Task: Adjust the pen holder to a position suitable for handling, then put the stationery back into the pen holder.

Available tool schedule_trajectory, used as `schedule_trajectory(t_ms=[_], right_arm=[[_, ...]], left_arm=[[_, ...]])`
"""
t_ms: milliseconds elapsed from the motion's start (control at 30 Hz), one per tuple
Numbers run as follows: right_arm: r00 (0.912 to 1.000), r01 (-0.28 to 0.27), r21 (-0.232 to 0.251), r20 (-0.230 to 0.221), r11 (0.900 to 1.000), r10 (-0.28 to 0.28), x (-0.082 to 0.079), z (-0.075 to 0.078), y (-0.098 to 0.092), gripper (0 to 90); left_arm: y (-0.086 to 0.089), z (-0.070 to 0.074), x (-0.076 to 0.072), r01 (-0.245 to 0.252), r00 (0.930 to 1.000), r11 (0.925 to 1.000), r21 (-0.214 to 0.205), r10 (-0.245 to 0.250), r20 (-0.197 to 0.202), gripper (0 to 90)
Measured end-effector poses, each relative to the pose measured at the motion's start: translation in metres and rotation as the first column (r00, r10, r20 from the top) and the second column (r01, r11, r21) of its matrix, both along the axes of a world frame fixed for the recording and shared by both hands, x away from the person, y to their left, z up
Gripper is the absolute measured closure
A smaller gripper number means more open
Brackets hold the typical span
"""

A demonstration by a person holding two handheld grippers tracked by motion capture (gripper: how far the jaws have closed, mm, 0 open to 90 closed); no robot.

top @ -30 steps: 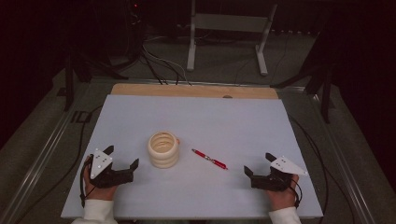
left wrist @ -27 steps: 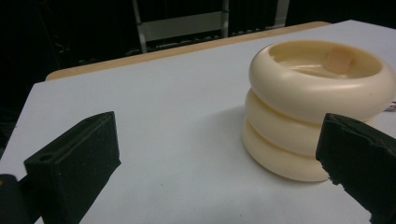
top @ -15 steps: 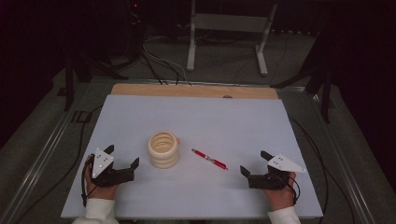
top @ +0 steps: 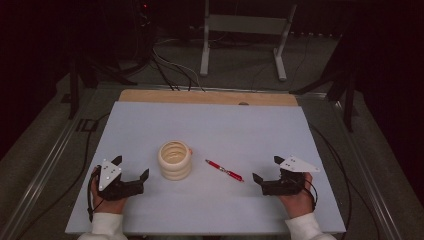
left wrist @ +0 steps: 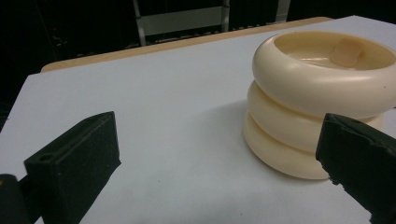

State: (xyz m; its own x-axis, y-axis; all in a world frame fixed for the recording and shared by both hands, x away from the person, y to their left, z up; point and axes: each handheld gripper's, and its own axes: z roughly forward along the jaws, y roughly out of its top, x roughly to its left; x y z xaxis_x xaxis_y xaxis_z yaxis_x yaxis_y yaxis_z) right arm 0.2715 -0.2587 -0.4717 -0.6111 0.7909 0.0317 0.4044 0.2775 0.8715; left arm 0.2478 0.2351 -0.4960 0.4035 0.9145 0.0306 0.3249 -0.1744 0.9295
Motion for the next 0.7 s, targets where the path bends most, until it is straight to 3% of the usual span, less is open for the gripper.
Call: schedule_trajectory(t_ms=[100,300,700], right_arm=[[1.0,-0.007,-0.007,-0.001,1.0,0.007,0.003,0.003,0.002,0.0],[0.9985,-0.034,-0.002,-0.044,0.9994,0.034,0.018,0.014,0.008,0.0],[0.9918,-0.097,-0.062,-0.089,0.9934,0.091,0.036,0.025,0.031,0.0]], left_arm=[[0.0,0.0,0.0,-0.001,1.0,1.0,0.004,0.001,-0.005,0.3],[-0.001,-0.001,0.001,0.001,1.0,1.0,0.004,-0.001,-0.006,0.2],[-0.002,-0.001,0.001,-0.001,1.0,1.0,0.008,0.001,-0.005,0.3]])
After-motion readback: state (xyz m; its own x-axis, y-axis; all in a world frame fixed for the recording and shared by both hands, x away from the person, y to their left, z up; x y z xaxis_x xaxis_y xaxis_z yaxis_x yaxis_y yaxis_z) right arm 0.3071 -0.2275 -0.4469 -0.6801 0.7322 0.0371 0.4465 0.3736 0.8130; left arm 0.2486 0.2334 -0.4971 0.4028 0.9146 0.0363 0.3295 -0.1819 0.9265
